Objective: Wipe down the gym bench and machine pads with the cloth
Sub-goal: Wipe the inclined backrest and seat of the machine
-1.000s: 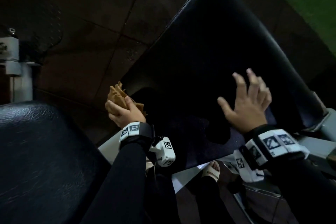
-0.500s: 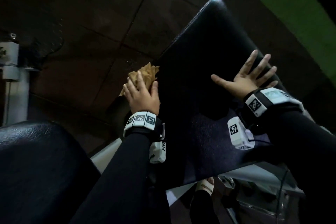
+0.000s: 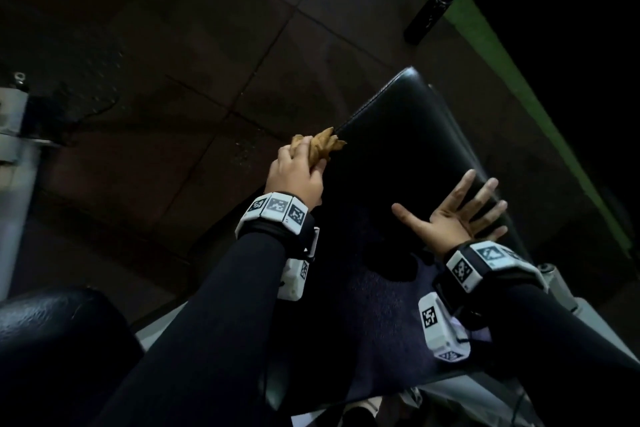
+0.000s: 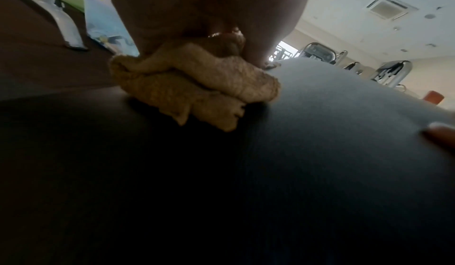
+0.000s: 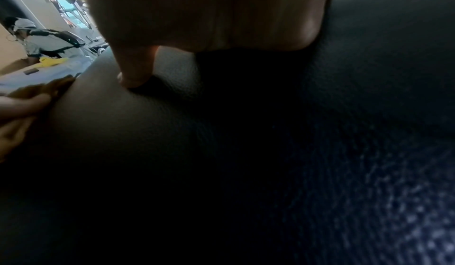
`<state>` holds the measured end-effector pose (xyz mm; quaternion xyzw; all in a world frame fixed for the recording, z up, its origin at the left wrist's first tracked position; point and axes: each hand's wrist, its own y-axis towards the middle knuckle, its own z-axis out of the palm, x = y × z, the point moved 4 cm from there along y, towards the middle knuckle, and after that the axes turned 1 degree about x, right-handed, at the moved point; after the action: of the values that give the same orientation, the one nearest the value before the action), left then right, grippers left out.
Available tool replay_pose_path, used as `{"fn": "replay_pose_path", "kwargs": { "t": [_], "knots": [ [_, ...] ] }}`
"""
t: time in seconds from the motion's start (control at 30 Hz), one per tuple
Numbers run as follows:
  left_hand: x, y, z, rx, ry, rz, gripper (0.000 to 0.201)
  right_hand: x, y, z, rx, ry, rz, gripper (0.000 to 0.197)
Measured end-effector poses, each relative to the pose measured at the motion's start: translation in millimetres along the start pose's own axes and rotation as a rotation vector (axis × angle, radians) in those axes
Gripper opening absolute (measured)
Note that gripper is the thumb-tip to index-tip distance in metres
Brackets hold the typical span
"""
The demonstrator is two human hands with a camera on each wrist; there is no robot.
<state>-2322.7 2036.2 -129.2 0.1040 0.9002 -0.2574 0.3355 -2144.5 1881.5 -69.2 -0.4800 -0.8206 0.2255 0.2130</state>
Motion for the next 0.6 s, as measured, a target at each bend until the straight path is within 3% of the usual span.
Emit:
{"fn": "replay_pose_path", "kwargs": {
  "t": [0.23, 0.47, 0.6],
  "knots": [
    [-39, 46, 3, 0.191, 0.021, 0.025, 0.047, 3, -1, 0, 0.000, -0.035, 0.015, 0.127],
    [-69, 66, 6, 0.103, -0.115, 0.113, 0.041, 3, 1, 0, 0.004, -0.086, 0.080, 0.126],
    [-91, 78, 7, 0.117, -0.154, 0.194, 0.042, 4, 2, 1, -0.011, -0.079, 0.084, 0.126]
  ]
}}
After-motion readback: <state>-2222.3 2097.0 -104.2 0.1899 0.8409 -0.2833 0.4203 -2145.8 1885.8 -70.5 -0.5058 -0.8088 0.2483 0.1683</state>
